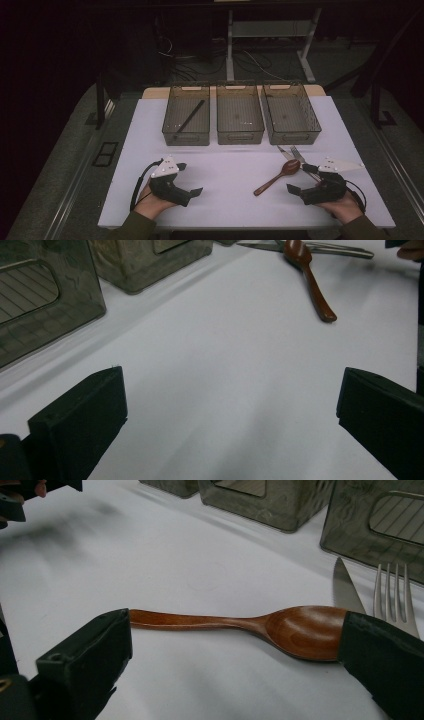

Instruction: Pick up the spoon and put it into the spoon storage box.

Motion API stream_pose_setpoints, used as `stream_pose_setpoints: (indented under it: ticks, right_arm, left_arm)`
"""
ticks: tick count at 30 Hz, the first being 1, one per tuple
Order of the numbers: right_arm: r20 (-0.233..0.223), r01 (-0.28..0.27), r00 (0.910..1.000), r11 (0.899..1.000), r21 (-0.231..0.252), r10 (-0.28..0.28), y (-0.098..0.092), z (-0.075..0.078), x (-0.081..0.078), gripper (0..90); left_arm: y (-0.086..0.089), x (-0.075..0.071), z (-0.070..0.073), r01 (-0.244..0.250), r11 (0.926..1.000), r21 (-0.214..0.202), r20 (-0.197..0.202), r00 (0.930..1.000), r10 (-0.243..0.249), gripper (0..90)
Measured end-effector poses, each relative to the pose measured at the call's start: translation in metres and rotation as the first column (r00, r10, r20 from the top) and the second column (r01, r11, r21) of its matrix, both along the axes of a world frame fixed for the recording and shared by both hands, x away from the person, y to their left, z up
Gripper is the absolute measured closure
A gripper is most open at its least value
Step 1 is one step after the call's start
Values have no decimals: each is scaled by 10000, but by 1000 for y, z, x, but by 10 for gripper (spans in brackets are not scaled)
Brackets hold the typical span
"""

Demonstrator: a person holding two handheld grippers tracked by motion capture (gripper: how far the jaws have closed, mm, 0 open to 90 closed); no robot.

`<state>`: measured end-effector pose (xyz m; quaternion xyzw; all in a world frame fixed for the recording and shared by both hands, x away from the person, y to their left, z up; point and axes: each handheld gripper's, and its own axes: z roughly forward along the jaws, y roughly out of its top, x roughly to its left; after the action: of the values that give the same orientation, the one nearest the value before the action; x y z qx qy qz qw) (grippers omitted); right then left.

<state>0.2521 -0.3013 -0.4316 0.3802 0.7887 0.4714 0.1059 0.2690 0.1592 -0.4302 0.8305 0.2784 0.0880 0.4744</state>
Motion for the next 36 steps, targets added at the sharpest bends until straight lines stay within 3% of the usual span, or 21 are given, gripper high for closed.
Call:
stream_pose_setpoints:
  ticks: [4, 9, 12, 17, 23, 26, 36]
  right_arm:
    - [-182, 100, 9998, 9999, -44, -100, -2, 4, 3, 28]
    - [-269, 357, 9990, 9993, -151, -360, -5, 8, 11, 184]
    - [-378, 349, 9986, 9989, -308, -360, -5, 9, 18, 340]
    - [-736, -569, 9958, 9978, -353, 542, 7, 6, 21, 608]
    - [-1192, -1626, 9808, 9848, -618, 1545, 33, -2, 20, 843]
    - [-1223, -2022, 9740, 9751, -914, 1905, 44, -6, 20, 898]
    - [-1460, -2602, 9596, 9559, -1365, 2404, 64, -16, 18, 900]
  left_arm:
    - [0, 1, -1, 64, 10000, -12, -53, 10000, -64, 0]
    - [0, 1, -2, 101, 9999, 31, -143, 9998, -100, 0]
    - [-1, 2, -3, 150, 9998, 100, -128, 9998, -148, 0]
    - [-2, 1, -3, 150, 9998, 98, -193, 9997, -148, 0]
    - [-2, 1, -3, 187, 9997, 135, -143, 9997, -185, 0]
    - [-2, 1, -3, 188, 9997, 122, -150, 9997, -186, 0]
    - [-4, 1, -2, 239, 9996, 161, -114, 9997, -237, 0]
